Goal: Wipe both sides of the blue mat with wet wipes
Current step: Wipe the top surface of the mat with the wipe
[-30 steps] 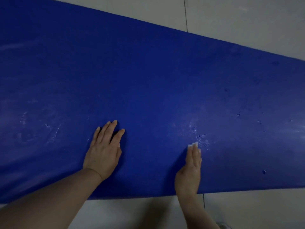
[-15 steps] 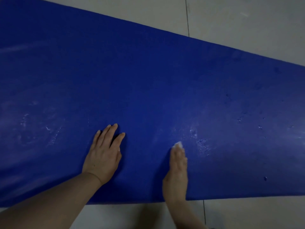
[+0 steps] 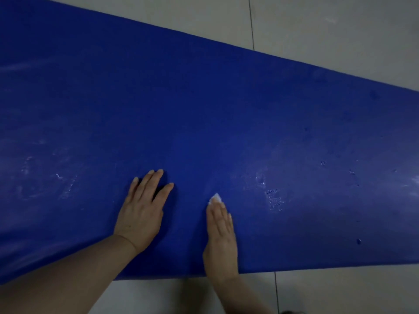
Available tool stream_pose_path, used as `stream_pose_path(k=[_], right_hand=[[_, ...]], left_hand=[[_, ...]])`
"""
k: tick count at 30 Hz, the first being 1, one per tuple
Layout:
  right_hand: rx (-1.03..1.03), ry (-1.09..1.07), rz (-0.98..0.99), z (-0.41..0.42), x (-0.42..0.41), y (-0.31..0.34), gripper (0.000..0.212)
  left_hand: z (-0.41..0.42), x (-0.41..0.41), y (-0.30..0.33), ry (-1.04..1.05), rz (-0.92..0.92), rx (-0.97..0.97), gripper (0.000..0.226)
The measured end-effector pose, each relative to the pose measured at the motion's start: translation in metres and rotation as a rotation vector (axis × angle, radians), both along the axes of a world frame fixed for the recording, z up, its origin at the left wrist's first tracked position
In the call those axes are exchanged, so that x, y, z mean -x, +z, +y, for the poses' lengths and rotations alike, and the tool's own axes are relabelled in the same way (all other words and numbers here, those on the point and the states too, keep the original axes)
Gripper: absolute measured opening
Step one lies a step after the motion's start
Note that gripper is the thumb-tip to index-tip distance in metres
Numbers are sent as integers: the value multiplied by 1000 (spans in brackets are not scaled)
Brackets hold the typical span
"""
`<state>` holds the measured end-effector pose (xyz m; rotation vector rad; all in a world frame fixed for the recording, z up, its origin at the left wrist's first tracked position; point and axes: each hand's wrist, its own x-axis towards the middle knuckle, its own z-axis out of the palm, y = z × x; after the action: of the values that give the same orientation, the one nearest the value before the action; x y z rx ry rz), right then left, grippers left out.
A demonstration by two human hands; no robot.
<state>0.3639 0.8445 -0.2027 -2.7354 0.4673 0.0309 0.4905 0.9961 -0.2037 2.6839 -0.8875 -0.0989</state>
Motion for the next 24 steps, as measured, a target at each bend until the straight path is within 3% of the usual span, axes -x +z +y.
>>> stream_pose_path(k=[3,8,13,19,24], right_hand=[[9,-17,23,-20,5,4,98],[90,-315,36,-74,17,4,96],[31,-82,29,-49,9,3,95],[43,-6,6,-57,8,0,70],[20,-14,-44,-59,8,-4,67]], left_hand=[[-22,4,6,-35,4,42,72],[-42,9,7,-10,37,41,71],[-43,15,-3,-7,57,-21,48],[-45,13,-6,4,92,-53,51],[-45,13,-6,2,95,-61,52]])
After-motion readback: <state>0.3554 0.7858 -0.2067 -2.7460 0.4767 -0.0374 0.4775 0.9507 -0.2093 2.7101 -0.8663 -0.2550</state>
